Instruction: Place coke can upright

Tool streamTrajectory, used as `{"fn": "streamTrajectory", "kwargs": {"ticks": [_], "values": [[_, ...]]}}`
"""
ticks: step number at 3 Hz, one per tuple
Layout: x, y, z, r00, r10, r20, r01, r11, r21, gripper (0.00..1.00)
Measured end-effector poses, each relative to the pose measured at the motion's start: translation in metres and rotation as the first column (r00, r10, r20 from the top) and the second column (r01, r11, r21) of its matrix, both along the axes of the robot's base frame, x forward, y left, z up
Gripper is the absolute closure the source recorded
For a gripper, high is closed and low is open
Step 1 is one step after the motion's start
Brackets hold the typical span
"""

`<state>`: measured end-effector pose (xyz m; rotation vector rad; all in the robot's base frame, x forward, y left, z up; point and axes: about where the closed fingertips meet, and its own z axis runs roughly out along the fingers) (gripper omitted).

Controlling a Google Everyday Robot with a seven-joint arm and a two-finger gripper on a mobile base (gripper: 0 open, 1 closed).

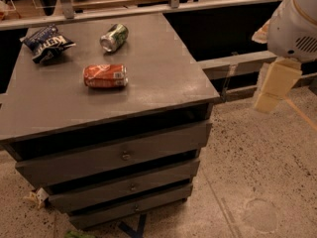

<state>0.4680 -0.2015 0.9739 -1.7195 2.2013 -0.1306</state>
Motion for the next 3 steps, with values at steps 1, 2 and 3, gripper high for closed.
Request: {"fn": "streamTrajectory", "kwargs": {"ticks": [1, 2, 3], "values": [[0.032, 0.016, -0.003, 0.9998, -0.013, 0.014, 0.012, 0.999, 0.042, 0.00], [0.073, 0.038, 0.000, 0.9988, -0.037, 0.032, 0.034, 0.993, 0.110, 0.00], [0.072, 0.038, 0.000, 0.9989, -0.034, 0.032, 0.030, 0.994, 0.107, 0.00]]}}
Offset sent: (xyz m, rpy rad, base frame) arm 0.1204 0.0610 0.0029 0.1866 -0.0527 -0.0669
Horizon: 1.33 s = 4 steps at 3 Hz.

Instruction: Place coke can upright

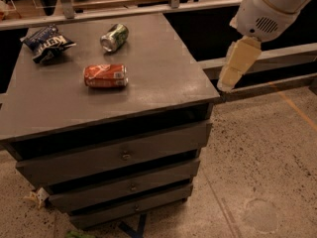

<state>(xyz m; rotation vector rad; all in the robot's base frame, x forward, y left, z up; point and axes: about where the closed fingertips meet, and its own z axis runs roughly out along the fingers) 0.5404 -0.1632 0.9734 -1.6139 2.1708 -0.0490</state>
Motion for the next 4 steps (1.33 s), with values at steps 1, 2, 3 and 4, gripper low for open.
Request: {"fn": "streamTrajectory", "kwargs": {"ticks": [1, 2, 3, 4], "values": [[0.008, 0.012, 0.001, 0.9998, 0.017, 0.007, -0.017, 1.000, 0.021, 0.00], [0.029, 0.035, 0.003, 0.9984, 0.051, 0.023, -0.052, 0.997, 0.051, 0.00], [0.049, 0.065, 0.000, 0.9949, 0.097, 0.027, -0.098, 0.993, 0.062, 0.00], [0.064, 0.104, -0.005, 0.9895, 0.143, 0.024, -0.144, 0.986, 0.078, 0.00]]}}
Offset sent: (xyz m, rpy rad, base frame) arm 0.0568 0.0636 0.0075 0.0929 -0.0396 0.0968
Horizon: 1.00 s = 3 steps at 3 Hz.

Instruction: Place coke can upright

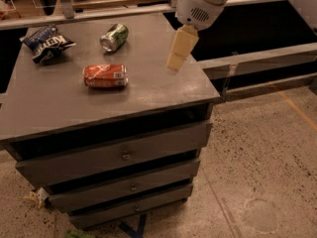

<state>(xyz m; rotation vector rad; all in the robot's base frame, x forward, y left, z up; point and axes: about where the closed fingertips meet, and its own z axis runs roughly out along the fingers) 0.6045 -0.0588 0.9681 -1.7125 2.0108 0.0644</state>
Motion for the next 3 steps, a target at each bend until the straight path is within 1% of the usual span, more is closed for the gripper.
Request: {"fn": "streamTrajectory", "kwargs": {"ticks": [2, 3], "values": [[0.032, 0.077, -0.025, 0.9978, 0.040, -0.053, -0.038, 0.999, 0.026, 0.00], [0.041, 0.115, -0.040, 0.9938, 0.071, -0.085, -0.069, 0.997, 0.028, 0.00]]}}
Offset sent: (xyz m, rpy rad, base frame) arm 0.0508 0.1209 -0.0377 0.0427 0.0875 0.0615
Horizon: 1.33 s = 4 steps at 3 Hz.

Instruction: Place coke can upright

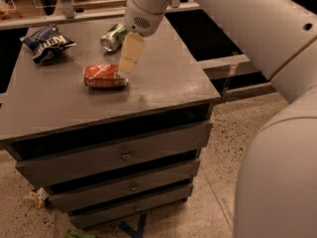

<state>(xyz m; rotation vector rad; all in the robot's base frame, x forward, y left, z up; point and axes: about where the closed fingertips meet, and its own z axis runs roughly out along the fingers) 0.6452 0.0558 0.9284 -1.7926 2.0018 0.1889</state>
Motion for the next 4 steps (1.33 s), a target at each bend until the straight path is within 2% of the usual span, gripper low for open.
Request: {"fn": "streamTrajectory", "kwargs": {"ticks": [1, 2, 4], "values": [[0.003, 0.032, -0.016, 0.9991, 0.031, -0.028, -0.032, 0.999, -0.012, 0.00], [0.000, 0.064, -0.028, 0.9967, 0.069, -0.042, -0.071, 0.996, -0.053, 0.00], [-0.003, 0.109, -0.059, 0.9890, 0.127, -0.075, -0.136, 0.982, -0.128, 0.00]]}}
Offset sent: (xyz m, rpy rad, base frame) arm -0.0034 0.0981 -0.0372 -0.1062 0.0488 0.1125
